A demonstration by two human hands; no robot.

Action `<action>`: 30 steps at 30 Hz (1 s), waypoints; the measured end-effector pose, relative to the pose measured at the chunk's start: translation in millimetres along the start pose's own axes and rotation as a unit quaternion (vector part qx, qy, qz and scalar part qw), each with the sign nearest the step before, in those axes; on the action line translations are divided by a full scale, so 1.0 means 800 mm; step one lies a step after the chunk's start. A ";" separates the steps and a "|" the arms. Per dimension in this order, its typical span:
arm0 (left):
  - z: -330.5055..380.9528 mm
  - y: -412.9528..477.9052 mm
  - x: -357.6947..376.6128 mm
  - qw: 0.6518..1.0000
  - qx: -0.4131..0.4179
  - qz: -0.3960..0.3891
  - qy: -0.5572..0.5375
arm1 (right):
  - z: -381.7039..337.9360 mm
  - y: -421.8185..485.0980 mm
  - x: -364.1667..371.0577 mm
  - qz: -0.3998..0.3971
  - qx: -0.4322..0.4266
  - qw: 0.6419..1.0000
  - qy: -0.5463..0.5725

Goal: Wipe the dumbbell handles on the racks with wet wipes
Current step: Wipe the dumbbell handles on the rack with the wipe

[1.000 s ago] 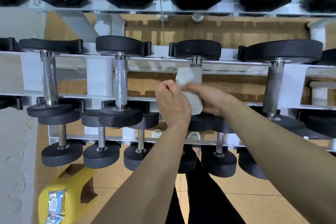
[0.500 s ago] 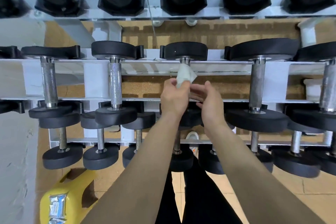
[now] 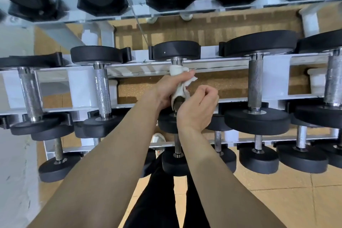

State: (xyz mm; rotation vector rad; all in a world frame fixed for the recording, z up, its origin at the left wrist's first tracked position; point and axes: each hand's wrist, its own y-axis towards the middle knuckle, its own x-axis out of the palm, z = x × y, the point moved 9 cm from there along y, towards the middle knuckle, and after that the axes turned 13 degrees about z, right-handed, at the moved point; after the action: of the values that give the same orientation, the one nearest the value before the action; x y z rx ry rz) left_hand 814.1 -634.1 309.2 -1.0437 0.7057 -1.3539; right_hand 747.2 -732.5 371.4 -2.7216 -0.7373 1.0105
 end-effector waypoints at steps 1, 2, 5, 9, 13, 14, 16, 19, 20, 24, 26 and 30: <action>0.005 0.003 0.002 1.000 -0.004 0.007 -0.020 | 0.001 0.002 0.001 0.000 0.006 1.000 -0.008; 0.011 0.006 0.003 0.999 -0.006 0.019 -0.031 | 0.002 0.002 0.002 -0.003 0.009 1.000 -0.019; 0.030 0.007 0.004 0.998 0.012 0.041 -0.037 | 0.001 0.002 0.004 -0.008 0.005 1.000 -0.030; 0.020 0.003 -0.014 0.975 0.088 0.201 0.045 | -0.003 -0.002 0.002 0.003 -0.007 1.000 -0.002; -0.014 -0.012 -0.023 0.938 0.091 0.227 0.245 | 0.006 0.004 -0.002 -0.006 0.058 0.997 0.042; -0.022 -0.012 -0.023 0.947 0.086 0.185 0.247 | 0.013 0.007 -0.003 -0.014 0.088 0.994 0.066; -0.027 -0.010 -0.025 0.961 0.081 0.119 0.235 | 0.019 0.009 -0.004 -0.028 0.106 0.988 0.106; -0.031 -0.004 -0.023 0.979 0.030 0.075 0.185 | 0.015 0.001 -0.012 -0.019 0.019 0.996 0.088; -0.029 -0.001 -0.018 0.986 0.007 0.057 0.154 | 0.015 -0.001 -0.014 -0.008 0.000 0.996 0.088; 0.007 0.007 -0.002 0.998 0.000 0.033 0.051 | 0.012 0.000 -0.011 0.000 -0.042 0.996 0.074; 0.025 0.009 0.004 0.999 0.023 0.034 0.009 | 0.010 0.000 -0.009 -0.002 -0.047 0.996 0.071; 0.032 0.003 -0.008 0.984 0.089 0.151 -0.037 | 0.010 0.000 -0.009 -0.009 -0.055 0.996 0.070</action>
State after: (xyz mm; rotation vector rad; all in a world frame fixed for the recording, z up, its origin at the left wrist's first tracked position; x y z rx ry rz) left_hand 837.2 -623.2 316.6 -0.8050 0.6459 -1.0881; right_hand 737.4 -735.9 369.3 -2.8377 -0.8128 0.7888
